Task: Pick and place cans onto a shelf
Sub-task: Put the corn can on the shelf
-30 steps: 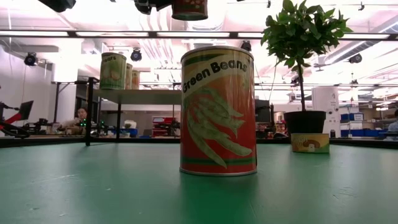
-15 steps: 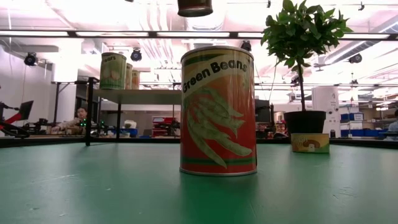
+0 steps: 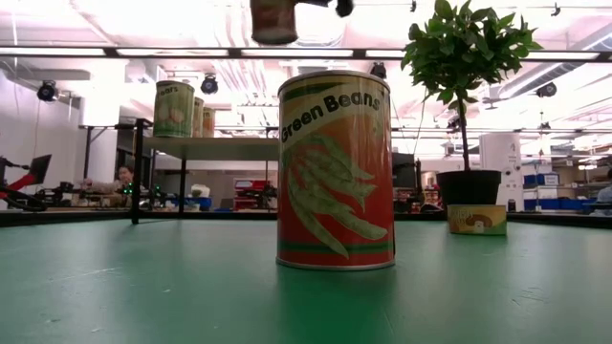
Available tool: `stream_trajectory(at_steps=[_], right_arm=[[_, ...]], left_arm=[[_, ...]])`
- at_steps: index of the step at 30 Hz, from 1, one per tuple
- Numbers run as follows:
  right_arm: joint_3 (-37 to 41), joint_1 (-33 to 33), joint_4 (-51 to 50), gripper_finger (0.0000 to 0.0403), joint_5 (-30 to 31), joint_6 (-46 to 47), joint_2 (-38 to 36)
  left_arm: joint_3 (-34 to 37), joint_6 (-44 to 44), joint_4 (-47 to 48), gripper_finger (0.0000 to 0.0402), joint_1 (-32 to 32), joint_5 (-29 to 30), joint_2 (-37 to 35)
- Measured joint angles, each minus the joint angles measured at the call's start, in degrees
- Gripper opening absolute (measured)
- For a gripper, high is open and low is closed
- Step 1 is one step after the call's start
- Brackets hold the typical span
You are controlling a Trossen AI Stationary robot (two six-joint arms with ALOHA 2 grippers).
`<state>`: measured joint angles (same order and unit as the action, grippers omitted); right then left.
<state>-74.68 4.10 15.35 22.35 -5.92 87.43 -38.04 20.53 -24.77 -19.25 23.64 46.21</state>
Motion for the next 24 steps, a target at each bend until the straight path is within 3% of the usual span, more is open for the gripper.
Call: stream_trajectory(at_steps=[5,12,24], right_arm=[[-5.16,-3.24,-0.12,0.0290,-0.33,-1.12,6.17],[-10.28,-8.19,-0.22,0.0290,-2.60,-0.79,13.20],[-11.56,-15.63,1.64,0.0290,-8.86,7.15,17.71]], left_arm=[[1.31,-0.02,-0.14,0.0380,-0.08,4.14,-3.39],[3.39,-1.12,-0.10,0.0380,-0.08,4.38,-8.23],[4.55,-1.74,-0.06,0.0380,-0.06,4.33,-10.77]])
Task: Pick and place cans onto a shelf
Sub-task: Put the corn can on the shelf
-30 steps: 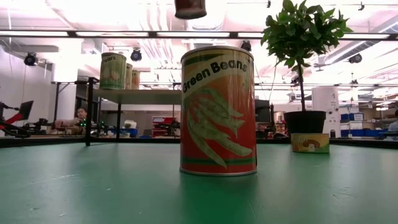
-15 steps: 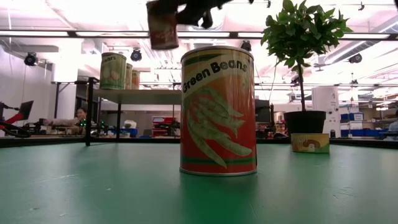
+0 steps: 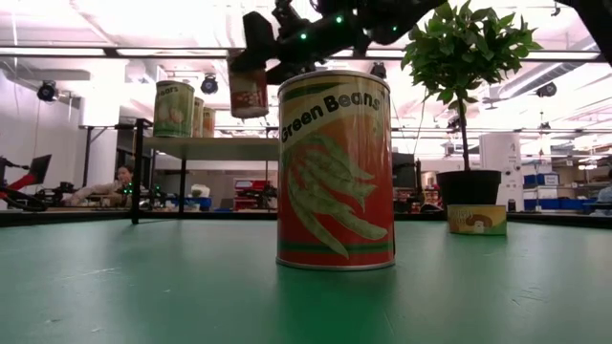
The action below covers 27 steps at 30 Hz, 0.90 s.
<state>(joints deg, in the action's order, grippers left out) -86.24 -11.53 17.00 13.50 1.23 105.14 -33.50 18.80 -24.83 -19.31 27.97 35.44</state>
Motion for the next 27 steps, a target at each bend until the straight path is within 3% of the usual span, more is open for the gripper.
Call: stream_trajectory(at_steps=[16,27], right_arm=[[0.07,-1.17,3.34,0.0292,1.53,-0.16,4.55],[0.11,-2.21,2.72,0.0359,1.55,0.51,5.92]], left_arm=[[-0.02,-0.03,0.01,0.0380,0.00,-0.03,0.09],[-0.09,-0.03,0.03,0.0380,0.00,-0.04,0.13]])
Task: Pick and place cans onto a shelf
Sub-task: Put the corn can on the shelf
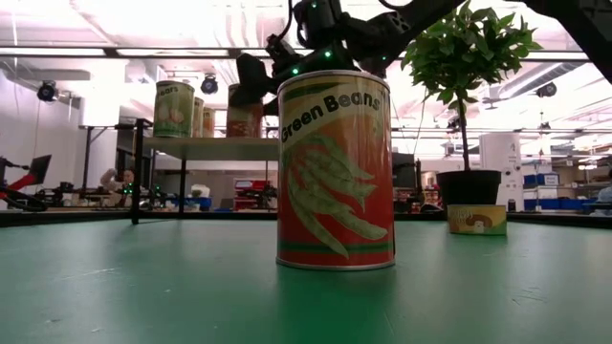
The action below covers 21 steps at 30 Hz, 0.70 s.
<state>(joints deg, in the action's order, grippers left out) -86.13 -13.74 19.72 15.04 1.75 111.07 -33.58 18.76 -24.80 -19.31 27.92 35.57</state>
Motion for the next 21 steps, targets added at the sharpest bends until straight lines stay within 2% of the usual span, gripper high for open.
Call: stream_trajectory(at_steps=[4,17,21], right_arm=[[0.00,-0.09,-1.19,0.0362,0.01,-0.31,-0.98],[-0.76,0.98,-14.75,0.0363,-0.01,-1.07,-9.04],[-0.79,1.78,-15.73,0.0331,0.00,-2.94,-12.13]], left_arm=[[0.00,0.00,0.00,0.0380,0.00,-0.02,0.02],[0.00,0.00,0.20,0.0380,0.00,-0.02,0.02],[-0.02,0.00,0.09,0.0380,0.01,-0.02,0.12]])
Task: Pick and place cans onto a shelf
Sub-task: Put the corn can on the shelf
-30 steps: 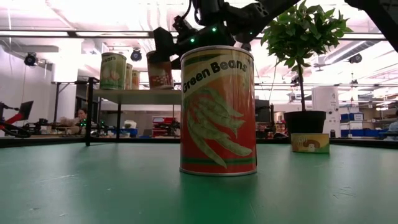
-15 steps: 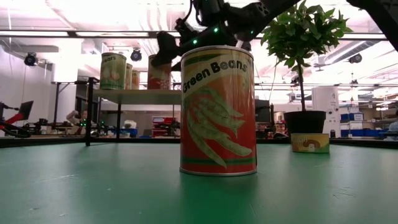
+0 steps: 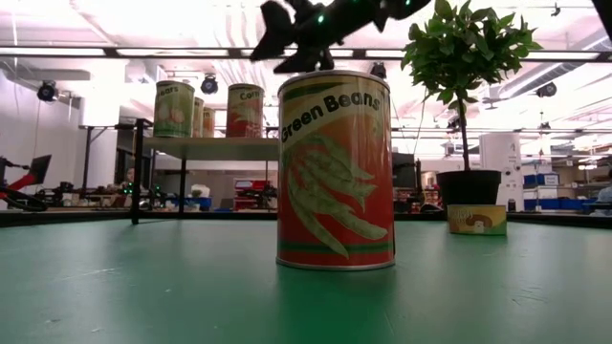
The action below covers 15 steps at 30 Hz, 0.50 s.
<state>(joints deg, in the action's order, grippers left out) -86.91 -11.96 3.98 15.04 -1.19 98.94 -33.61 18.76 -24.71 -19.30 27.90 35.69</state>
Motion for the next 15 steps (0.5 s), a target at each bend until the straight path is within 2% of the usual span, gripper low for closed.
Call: stream_trajectory(at_steps=[3,10,15], right_arm=[[0.00,0.09,-0.49,0.0282,-0.15,-0.72,-1.56],[0.00,-0.92,-0.69,0.0138,-4.42,-2.00,-2.19],[-0.84,-0.95,-1.48,0.0043,-4.79,-4.92,-2.19]], left_arm=[[0.00,0.14,-0.21,0.0380,0.00,0.00,0.20],[-0.02,0.44,-0.74,0.0380,0.00,0.00,0.50],[-0.02,1.18,-1.35,0.0380,0.01,0.00,0.90]])
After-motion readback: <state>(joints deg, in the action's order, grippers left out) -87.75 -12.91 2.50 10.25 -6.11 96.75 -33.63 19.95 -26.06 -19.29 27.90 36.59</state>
